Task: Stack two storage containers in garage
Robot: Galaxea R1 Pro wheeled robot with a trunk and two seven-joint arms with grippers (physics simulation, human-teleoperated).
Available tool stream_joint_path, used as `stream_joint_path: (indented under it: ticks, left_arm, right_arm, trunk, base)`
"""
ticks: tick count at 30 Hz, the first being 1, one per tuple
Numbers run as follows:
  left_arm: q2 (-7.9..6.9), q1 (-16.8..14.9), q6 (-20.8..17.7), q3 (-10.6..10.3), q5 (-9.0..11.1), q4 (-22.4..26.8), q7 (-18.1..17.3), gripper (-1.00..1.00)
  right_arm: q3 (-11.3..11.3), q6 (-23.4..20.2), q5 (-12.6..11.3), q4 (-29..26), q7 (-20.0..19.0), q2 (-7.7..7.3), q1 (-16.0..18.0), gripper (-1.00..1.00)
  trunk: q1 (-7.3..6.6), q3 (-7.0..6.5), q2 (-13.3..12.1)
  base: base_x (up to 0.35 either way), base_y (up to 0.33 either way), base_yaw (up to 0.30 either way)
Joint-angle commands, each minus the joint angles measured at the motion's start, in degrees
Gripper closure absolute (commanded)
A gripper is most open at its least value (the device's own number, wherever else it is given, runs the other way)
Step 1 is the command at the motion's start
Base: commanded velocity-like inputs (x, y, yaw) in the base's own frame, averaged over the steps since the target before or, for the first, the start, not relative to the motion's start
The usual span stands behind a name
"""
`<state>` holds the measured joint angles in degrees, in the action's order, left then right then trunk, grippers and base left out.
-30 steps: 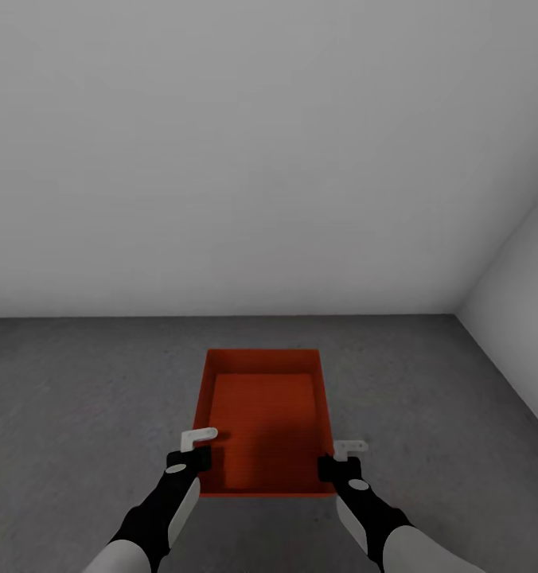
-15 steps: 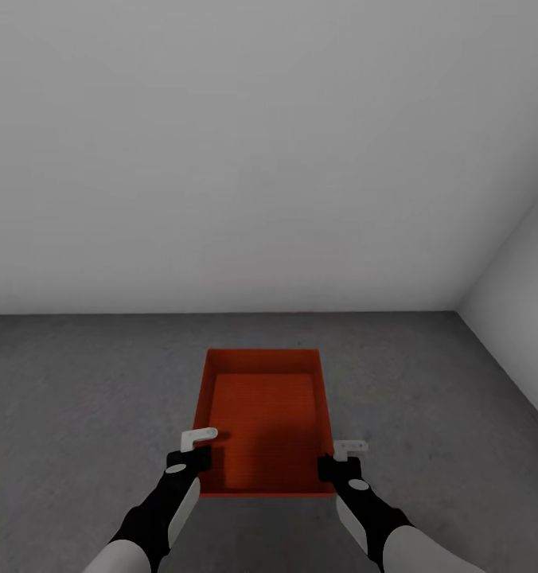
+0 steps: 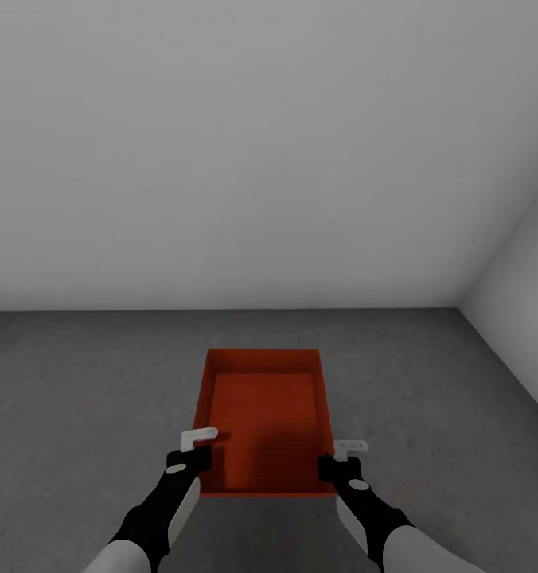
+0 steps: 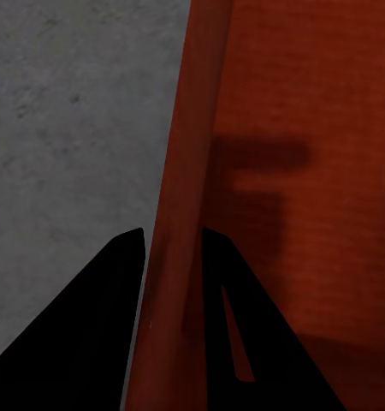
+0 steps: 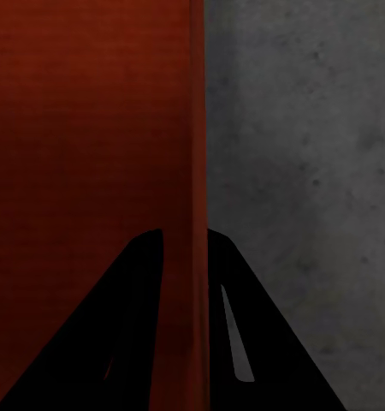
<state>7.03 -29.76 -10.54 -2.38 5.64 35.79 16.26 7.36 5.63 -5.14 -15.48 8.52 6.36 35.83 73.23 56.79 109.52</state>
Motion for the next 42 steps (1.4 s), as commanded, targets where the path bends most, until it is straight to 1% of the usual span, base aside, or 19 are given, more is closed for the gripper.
stream_joint_path:
  ticks: [1,13,42]
  left_arm:
    - [-0.09,-0.04,-0.45,0.1,-0.72,0.24,0.79,1.0]
    - [-0.09,-0.04,-0.45,0.1,-0.72,0.24,0.79,1.0]
    - [-0.09,-0.03,-0.45,0.1,-0.72,0.24,0.79,1.0]
  right_arm:
    - [-0.22,0.31,-0.57,0.1,2.64,-0.18,0.03,1.0]
    - [-0.24,0.5,-0.57,0.1,2.64,-0.36,0.03,1.0]
    - [-0.24,0.52,-0.57,0.1,2.64,-0.39,0.03,1.0]
  trunk:
    - [0.22,0.22,0.43]
    - [2.85,2.38,5.25]
    - [9.22,7.58,16.88]
  base:
    - [0.0,0.0,0.0]
    - [0.0,0.0,0.113]
    - [0.0,0.0,0.002]
